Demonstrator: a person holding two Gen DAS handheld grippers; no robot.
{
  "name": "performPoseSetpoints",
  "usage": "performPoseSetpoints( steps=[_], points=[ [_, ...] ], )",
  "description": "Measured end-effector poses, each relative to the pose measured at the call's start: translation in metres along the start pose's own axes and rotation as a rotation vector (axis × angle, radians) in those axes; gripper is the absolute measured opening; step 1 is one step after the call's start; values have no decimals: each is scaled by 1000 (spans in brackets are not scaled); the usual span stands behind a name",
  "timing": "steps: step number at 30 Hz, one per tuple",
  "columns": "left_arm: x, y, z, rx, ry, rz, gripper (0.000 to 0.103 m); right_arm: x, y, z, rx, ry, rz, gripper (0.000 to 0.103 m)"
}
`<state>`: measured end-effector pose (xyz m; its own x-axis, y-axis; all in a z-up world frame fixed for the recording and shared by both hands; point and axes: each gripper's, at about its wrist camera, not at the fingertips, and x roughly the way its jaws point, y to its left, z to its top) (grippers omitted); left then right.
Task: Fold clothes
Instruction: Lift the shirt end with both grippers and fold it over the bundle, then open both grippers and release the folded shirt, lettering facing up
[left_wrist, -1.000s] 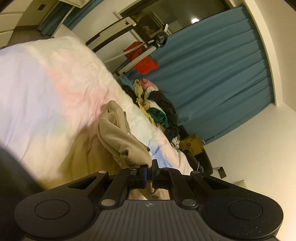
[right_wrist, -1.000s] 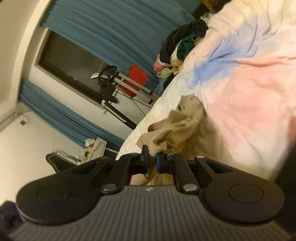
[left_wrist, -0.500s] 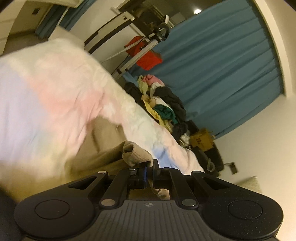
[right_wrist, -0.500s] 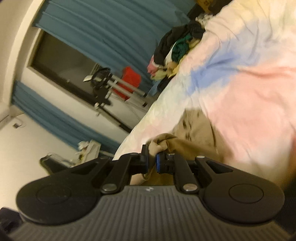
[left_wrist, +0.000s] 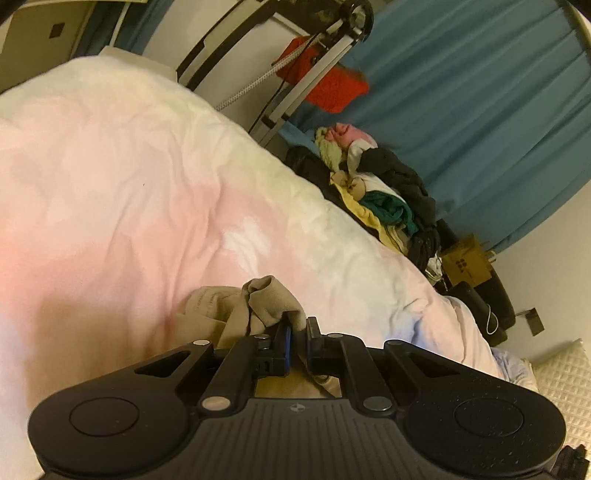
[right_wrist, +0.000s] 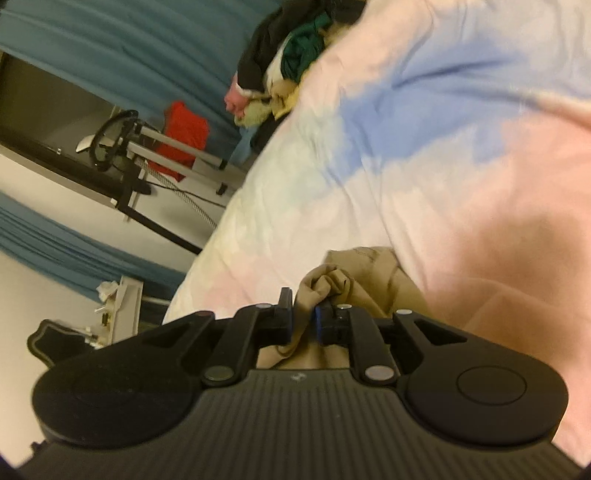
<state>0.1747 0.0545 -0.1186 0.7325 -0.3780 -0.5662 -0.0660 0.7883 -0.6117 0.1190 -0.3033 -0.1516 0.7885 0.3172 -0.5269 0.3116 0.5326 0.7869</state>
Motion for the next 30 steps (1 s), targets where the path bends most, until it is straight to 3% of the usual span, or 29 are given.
performPoseSetpoints(
  steps=[4, 8, 11, 12, 13, 15, 16, 18, 20, 24, 30],
  points=[
    [6, 3, 2, 45, -4, -20, 12, 4, -6, 8, -11, 33, 21, 24],
    [7, -5, 6, 97, -29, -34, 12, -3, 6, 11, -90, -21, 50, 64],
    [8, -8, 9, 109, -49, -44, 14, -8, 10, 15, -105, -63, 92, 77],
    [9, -8, 10, 114, -62, -49, 21, -11, 10, 15, -111, -72, 96, 80],
    [6, -8, 10, 127, -84, -44, 38, -13, 11, 16, -120, -81, 97, 80],
    [-2, -13, 8, 177, -116, -25, 61, -20, 16, 12, -166, -95, 97, 80],
    [-6, -17, 5, 218, -118, -23, 69, -25, 21, 8, -212, -98, 95, 80],
    [-15, -25, -1, 303, -121, -19, 75, -33, 32, -2, -305, -104, 91, 79],
    [-23, -33, -13, 389, -118, -21, 79, -36, 44, -16, -407, -99, 81, 76],
    [-13, -42, -37, 523, -83, 40, 80, -14, 62, -41, -620, -51, -3, 40],
    [37, -28, -44, 559, -15, 158, 79, 54, 50, -45, -687, 26, -150, 36]
  ],
)
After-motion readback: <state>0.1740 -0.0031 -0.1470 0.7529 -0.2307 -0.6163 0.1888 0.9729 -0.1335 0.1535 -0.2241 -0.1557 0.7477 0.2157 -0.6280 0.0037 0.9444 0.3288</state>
